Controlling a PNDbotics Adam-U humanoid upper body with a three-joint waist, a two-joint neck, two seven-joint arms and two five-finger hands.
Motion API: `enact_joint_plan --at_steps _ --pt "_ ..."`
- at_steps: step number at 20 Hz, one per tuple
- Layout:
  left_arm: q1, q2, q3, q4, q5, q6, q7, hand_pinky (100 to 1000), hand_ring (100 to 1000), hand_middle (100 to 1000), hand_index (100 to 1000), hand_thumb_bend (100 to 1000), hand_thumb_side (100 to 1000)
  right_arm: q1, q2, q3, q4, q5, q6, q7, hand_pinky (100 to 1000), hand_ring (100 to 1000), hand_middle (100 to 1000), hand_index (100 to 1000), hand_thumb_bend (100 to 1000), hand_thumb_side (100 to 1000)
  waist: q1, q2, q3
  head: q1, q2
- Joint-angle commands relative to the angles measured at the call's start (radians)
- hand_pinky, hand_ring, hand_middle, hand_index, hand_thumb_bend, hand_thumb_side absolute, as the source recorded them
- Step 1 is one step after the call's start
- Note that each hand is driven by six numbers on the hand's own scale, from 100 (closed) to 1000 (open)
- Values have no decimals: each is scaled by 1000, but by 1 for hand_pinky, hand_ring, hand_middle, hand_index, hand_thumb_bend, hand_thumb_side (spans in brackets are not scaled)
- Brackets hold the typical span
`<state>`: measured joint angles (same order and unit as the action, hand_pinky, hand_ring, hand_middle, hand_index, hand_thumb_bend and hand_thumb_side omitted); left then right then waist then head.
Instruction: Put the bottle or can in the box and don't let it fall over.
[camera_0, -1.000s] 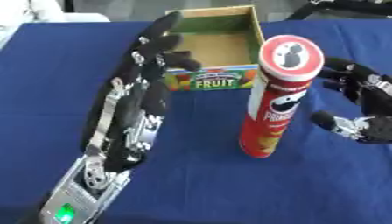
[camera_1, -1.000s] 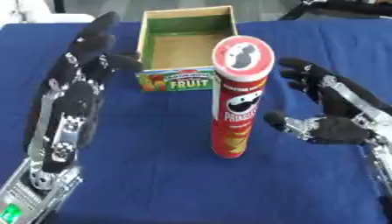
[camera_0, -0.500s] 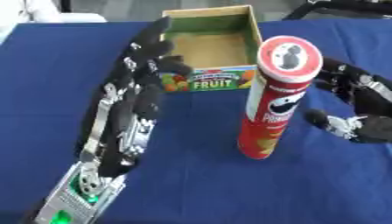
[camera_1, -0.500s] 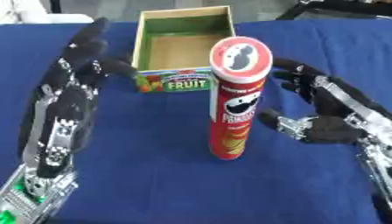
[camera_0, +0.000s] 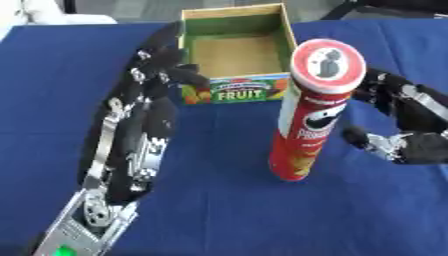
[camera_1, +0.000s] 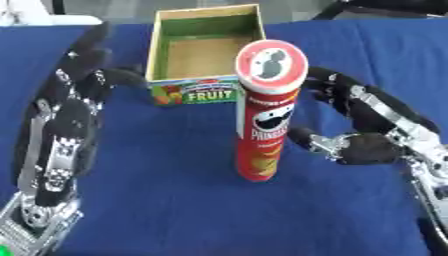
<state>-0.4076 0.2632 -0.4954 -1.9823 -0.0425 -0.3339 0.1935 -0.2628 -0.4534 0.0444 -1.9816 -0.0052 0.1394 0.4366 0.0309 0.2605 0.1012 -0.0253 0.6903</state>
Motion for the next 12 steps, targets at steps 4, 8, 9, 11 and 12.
enact_joint_plan --at_steps 4,8,9,11,12 --pt "1 13 14 -18 -5 -2 14 851 658 922 829 100 672 -16 -7 -2 -18 -7 5 19 1000 1000 1000 1000 415 385 -5 -9 1 -5 -16" --pt "8 15 19 -18 -12 -2 19 850 655 918 824 100 672 -23 -3 -1 -18 -2 13 29 1000 1000 1000 1000 387 399 -6 -5 3 -9 -23" --pt "9 15 20 -18 -14 -3 20 849 654 917 822 100 672 -24 -2 0 -18 0 13 32 1000 1000 1000 1000 379 402 -6 -4 3 -10 -25" --pt "11 15 23 -18 -18 -4 23 847 652 912 815 100 672 -27 0 0 -18 3 13 39 1000 1000 1000 1000 353 418 -5 -2 4 -13 -27" --pt "13 16 25 -18 -20 -4 25 846 652 914 816 100 672 -28 1 1 -18 4 12 42 1000 1000 1000 1000 353 418 -5 -1 5 -14 -28"
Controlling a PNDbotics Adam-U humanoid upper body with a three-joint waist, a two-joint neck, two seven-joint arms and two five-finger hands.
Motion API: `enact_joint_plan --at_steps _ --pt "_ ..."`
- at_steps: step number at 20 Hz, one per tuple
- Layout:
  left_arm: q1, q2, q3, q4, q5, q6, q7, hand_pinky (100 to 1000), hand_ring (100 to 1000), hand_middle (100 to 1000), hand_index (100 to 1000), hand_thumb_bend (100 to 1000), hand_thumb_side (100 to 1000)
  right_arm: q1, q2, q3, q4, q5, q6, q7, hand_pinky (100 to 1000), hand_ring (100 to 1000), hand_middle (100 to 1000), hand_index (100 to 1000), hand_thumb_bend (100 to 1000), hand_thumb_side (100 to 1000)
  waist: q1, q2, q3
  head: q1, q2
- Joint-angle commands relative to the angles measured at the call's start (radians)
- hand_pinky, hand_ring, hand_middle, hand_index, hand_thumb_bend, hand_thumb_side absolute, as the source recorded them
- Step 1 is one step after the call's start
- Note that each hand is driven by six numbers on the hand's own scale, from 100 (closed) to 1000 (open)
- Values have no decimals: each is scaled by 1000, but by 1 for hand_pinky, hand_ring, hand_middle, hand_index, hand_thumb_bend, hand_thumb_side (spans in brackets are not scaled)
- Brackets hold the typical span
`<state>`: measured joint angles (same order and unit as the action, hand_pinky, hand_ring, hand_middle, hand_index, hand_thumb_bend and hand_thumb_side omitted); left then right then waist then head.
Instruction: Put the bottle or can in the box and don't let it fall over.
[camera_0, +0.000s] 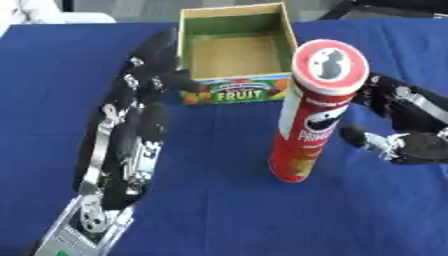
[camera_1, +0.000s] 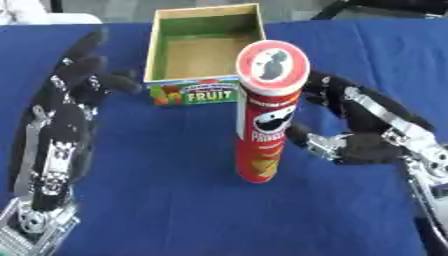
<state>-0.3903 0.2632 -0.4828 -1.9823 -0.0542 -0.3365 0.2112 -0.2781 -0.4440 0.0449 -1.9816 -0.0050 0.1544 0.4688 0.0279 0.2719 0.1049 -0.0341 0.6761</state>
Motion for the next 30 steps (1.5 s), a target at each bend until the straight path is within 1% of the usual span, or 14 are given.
enact_joint_plan --at_steps 1,4,7,11,16,23,28,29,30 --pt "-3 16 13 -18 -10 -2 8 845 652 915 816 100 672 -14 -8 0 -18 5 -3 13 1000 1000 1000 1000 350 419 -2 -12 2 -5 -15" --pt "2 17 18 -18 -17 -5 16 840 649 911 811 100 672 -19 -8 2 -18 9 -1 19 1000 1000 1000 1000 344 432 -1 -8 4 -8 -15" --pt "6 17 21 -18 -23 -12 31 830 647 904 814 100 672 -23 -8 5 -18 9 1 21 1000 1000 1000 1000 403 418 0 -8 6 -11 -16" --pt "14 15 21 -18 -24 -20 51 825 648 905 818 100 672 -28 -6 8 -18 0 15 22 1000 1000 1000 1000 429 418 0 -7 9 -14 -19" --pt "16 15 24 -18 -24 -25 68 823 646 904 816 100 672 -41 -6 9 -18 -8 26 24 1000 1000 1000 1000 432 416 1 -5 12 -17 -22" --pt "16 15 28 -18 -18 -24 79 816 642 900 810 100 672 -55 -6 10 -18 -9 18 43 1000 1000 1000 1000 426 410 1 0 16 -19 -26" --pt "19 16 30 -18 -16 -25 89 813 640 906 812 100 672 -62 -6 12 -18 -10 22 55 1000 1000 1000 1000 423 411 0 5 20 -21 -27" --pt "20 16 30 -18 -16 -25 91 812 640 905 811 100 691 -64 -6 12 -18 -10 23 58 1000 1000 1000 1000 417 409 0 6 21 -21 -28" --pt "20 16 31 -18 -17 -25 92 812 639 905 811 100 672 -66 -6 13 -18 -10 23 61 1000 1000 1000 1000 422 407 -1 7 22 -22 -29"
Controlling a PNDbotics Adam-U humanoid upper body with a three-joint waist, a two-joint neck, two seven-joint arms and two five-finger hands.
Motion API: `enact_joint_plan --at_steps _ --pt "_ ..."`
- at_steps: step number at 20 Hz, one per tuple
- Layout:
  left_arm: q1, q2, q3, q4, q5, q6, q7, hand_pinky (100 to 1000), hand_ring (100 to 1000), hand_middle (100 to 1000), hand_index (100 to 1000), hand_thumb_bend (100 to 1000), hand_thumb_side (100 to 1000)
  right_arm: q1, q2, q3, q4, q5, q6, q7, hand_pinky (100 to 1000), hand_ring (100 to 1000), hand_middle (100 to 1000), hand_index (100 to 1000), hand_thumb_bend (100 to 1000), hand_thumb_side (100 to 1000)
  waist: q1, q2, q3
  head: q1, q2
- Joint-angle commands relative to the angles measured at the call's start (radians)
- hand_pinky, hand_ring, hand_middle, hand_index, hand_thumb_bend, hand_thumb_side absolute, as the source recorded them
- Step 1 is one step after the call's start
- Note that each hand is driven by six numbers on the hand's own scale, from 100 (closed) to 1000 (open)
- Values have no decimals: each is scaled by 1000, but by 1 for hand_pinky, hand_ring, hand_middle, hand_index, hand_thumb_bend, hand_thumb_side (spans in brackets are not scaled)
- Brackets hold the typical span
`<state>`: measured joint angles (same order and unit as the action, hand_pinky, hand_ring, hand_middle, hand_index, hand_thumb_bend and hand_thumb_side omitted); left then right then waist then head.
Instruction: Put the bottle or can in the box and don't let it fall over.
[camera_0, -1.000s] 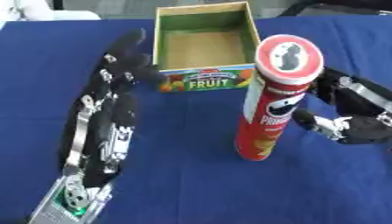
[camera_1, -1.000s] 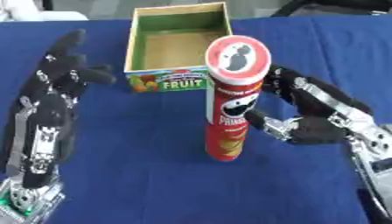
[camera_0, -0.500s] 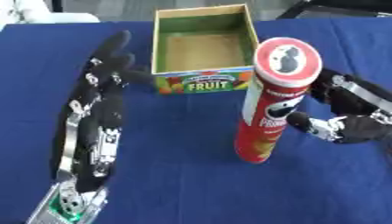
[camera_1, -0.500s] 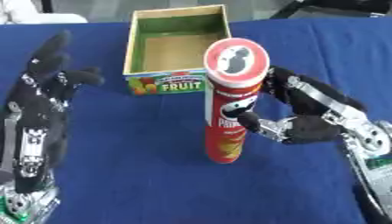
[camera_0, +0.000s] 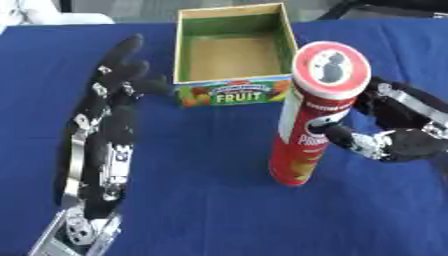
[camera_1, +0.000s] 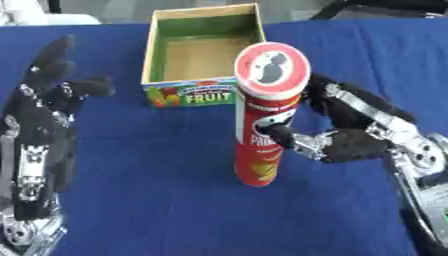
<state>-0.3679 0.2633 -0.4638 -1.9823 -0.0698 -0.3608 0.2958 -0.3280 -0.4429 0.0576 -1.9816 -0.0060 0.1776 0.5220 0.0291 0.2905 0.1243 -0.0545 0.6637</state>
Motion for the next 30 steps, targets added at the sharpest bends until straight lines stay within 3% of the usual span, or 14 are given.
enact_joint_plan --at_steps 1,30 --pt "-2 16 12 -18 -1 -1 9 811 638 904 810 100 672 -18 -7 1 -18 -9 -2 12 1000 1000 1000 1000 421 405 -2 -11 3 -2 -18" --pt "6 14 39 -18 -8 3 55 804 626 892 787 100 672 -61 5 1 -18 -33 37 39 1000 1000 1000 1000 384 430 -10 9 22 -18 -32"
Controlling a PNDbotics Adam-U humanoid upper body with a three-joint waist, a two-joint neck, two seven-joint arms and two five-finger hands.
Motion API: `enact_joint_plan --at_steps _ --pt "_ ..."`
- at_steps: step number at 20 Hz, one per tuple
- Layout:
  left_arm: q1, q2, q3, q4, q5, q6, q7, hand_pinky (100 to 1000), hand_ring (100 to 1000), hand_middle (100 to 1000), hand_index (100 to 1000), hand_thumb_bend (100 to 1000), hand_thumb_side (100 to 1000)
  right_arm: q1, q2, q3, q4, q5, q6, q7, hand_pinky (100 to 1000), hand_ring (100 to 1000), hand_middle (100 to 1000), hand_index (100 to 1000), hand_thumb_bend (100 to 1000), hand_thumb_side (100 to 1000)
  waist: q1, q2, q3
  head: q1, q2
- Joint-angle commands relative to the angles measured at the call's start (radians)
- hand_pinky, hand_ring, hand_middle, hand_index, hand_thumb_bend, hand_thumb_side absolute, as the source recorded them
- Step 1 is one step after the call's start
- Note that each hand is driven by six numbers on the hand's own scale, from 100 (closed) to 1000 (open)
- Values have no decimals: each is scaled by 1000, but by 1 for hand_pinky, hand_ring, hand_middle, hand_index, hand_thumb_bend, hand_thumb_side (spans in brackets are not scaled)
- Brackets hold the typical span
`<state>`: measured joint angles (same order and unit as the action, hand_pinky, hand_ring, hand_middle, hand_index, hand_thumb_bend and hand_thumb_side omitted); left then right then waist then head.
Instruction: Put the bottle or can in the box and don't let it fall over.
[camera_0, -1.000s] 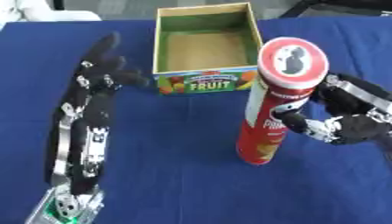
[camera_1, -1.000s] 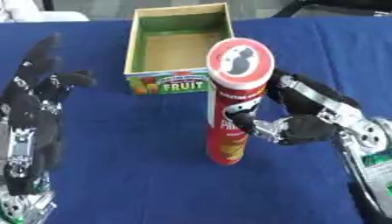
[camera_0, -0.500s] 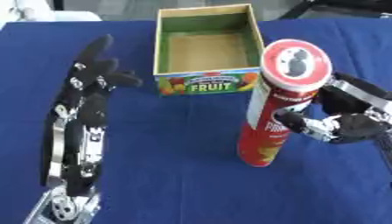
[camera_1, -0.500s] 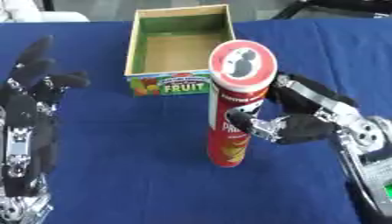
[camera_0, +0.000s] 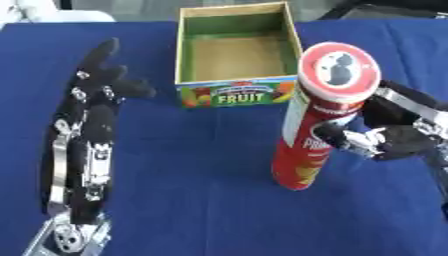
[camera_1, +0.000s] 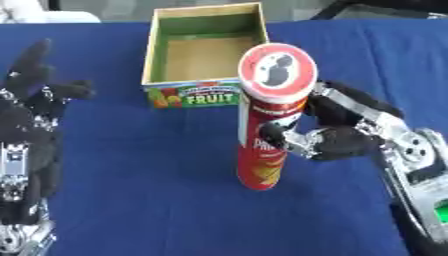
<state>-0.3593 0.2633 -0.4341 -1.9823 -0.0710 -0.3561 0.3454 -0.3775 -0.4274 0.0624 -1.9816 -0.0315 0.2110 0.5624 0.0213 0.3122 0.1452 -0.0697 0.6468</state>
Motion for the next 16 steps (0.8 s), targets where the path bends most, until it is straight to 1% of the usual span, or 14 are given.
enact_joint_plan --at_steps 1,5,11,16 --pt "0 15 12 -18 -6 -2 10 804 625 896 788 100 672 -16 -11 -2 -18 -7 6 0 1000 1000 1000 1000 398 424 -3 -11 3 -5 -17" --pt "7 18 16 -18 -6 -5 21 804 624 895 784 100 672 -25 -8 1 -18 -7 19 4 1000 1000 1000 1000 388 423 -4 -6 6 -8 -21" --pt "7 20 22 -18 -7 -7 28 802 622 892 781 100 672 -36 -5 1 -18 -14 23 10 1000 1000 1000 1000 391 412 -4 -3 10 -11 -27" --pt "9 19 29 -18 -9 -7 33 800 620 888 776 100 672 -43 -4 2 -18 -19 33 13 1000 1000 1000 1000 374 423 -3 0 14 -14 -32"
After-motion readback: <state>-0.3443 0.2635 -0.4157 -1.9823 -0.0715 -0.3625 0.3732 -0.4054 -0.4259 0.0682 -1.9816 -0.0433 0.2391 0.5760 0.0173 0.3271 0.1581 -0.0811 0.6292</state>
